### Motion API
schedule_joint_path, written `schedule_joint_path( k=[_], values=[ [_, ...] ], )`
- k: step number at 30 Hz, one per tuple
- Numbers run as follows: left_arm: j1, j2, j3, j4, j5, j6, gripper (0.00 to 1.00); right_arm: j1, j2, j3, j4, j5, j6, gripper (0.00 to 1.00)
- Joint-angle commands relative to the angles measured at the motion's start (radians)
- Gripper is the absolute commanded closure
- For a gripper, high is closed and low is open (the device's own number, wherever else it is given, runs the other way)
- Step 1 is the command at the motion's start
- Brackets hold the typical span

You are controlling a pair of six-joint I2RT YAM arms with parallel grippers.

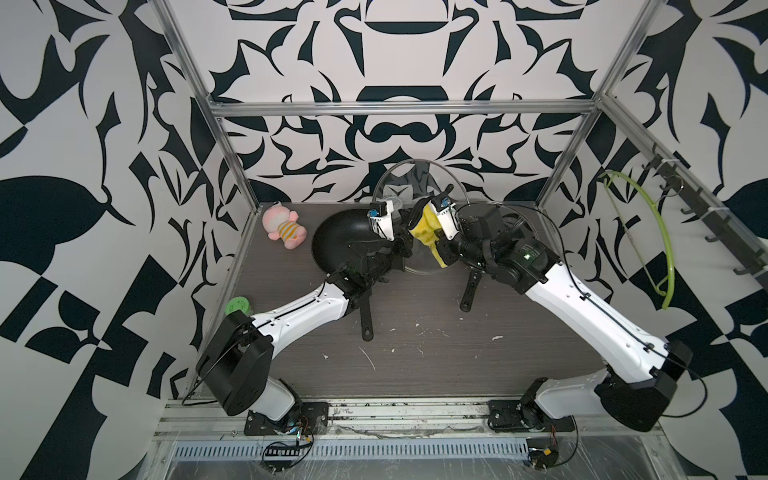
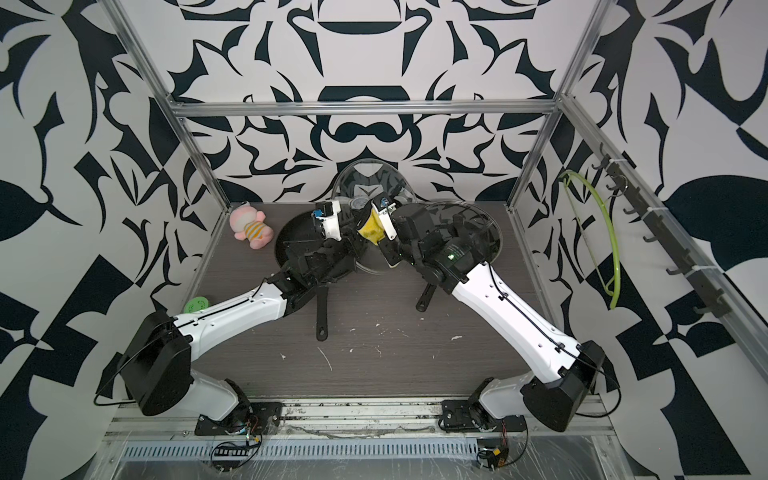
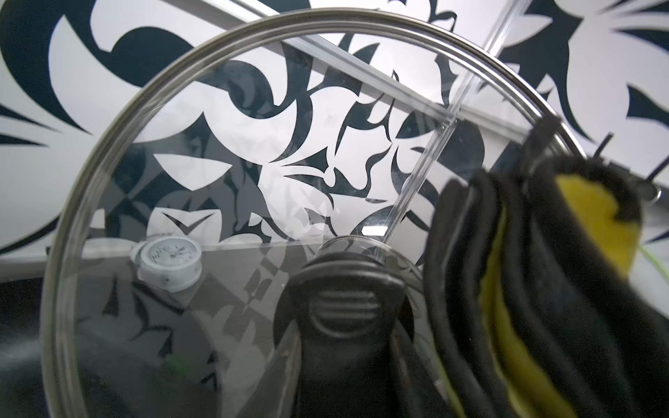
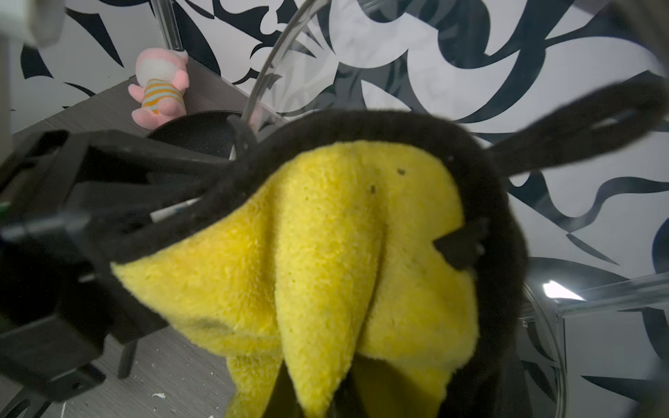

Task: Wipe the pot lid with a cloth
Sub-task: Wipe the pot lid.

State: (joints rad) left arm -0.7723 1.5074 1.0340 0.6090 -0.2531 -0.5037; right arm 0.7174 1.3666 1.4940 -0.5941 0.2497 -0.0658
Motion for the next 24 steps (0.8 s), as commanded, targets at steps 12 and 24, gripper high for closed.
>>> schedule_joint_path(
  k=[12, 24],
  values=[
    [-0.025, -0.017, 0.190, 0.179, -0.213, -0.394, 1.00, 0.065, 0.000, -0.060, 0.137, -0.018, 0.097, 1.00],
    [-0.024, -0.019, 0.073, 0.385, -0.071, 0.416, 1.00, 0.054, -0.031, 0.042, 0.161, 0.122, 0.001, 1.00]
  ],
)
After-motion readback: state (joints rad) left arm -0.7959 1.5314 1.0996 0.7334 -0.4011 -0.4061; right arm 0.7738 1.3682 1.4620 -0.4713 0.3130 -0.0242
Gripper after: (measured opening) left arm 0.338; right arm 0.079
